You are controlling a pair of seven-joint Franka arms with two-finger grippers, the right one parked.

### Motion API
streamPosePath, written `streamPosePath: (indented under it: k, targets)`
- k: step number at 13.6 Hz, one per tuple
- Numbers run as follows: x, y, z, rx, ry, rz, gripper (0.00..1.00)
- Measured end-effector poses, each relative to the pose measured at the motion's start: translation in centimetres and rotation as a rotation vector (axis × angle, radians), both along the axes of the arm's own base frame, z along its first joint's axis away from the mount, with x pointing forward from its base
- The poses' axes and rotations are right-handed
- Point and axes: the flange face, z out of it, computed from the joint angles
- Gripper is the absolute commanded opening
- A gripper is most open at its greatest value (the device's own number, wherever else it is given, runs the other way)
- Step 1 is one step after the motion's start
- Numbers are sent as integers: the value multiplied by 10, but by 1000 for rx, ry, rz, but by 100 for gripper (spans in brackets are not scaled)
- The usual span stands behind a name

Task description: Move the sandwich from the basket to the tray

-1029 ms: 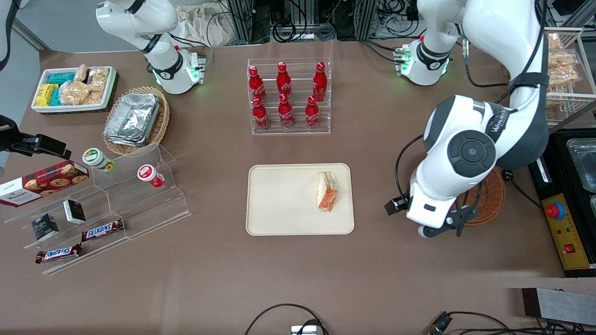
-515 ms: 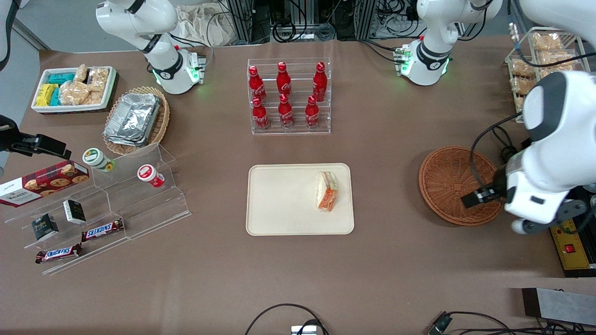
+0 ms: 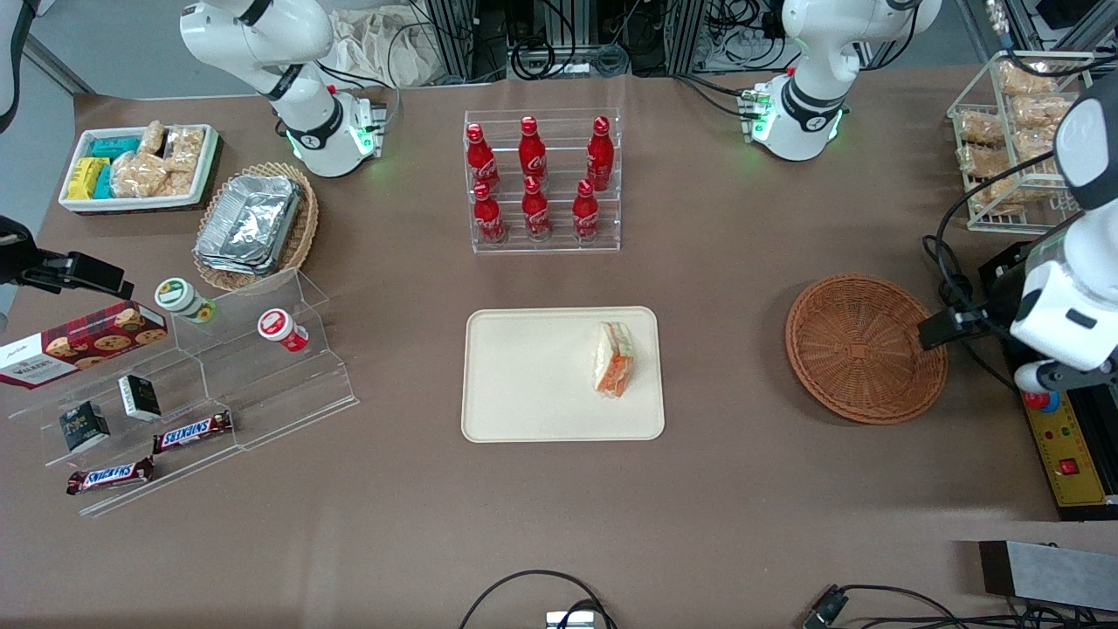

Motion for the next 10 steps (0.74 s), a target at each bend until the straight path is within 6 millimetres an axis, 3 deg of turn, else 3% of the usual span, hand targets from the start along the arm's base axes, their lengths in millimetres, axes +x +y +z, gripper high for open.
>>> streamPosePath:
  k: [7,10]
  targets:
    - [-47,9,39,13,-18,-36,100]
    - [-65,29,55,16,-29,-61,100]
